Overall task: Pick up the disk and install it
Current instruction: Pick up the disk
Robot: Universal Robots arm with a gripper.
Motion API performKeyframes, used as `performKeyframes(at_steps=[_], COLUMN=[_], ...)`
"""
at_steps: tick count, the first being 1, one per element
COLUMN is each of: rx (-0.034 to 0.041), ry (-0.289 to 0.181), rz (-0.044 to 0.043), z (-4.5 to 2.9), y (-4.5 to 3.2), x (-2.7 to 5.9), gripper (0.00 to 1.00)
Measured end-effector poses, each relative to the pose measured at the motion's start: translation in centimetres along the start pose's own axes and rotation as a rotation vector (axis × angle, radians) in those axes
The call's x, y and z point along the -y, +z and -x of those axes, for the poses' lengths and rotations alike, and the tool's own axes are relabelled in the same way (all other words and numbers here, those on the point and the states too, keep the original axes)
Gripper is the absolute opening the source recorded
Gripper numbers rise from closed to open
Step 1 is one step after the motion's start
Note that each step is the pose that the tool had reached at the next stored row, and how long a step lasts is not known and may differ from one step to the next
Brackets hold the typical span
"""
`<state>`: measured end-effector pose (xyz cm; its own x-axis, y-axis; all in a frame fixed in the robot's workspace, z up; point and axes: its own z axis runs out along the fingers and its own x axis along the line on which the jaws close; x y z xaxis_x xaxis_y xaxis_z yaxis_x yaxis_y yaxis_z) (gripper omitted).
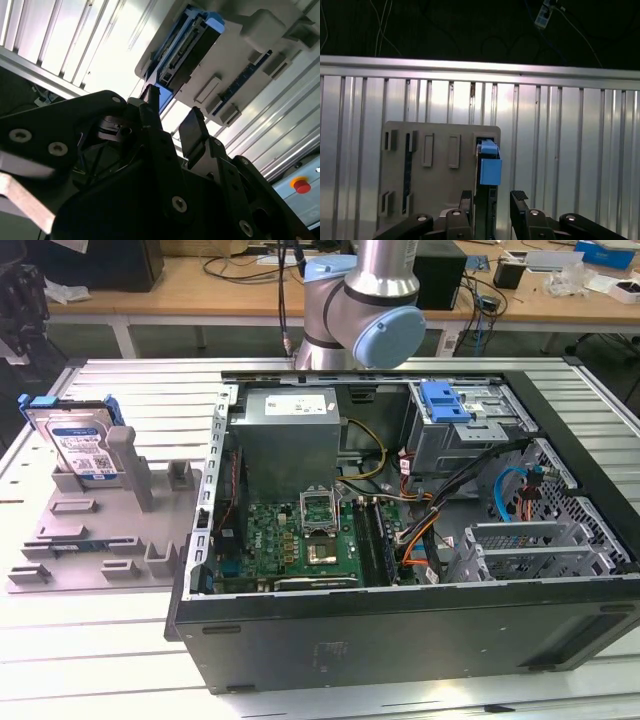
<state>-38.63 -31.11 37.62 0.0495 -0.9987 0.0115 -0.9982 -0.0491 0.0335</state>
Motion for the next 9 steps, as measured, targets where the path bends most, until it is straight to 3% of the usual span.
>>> performKeyframes(at_steps=[4, 9], rx=[0.0000, 0.0000], ry=[0.000, 0.000], rz=[0.0001, 0.0000], z=[0.05, 0.06], y=[0.29, 0.71], x=[-0.90, -0.96], gripper=[0.44, 0.44])
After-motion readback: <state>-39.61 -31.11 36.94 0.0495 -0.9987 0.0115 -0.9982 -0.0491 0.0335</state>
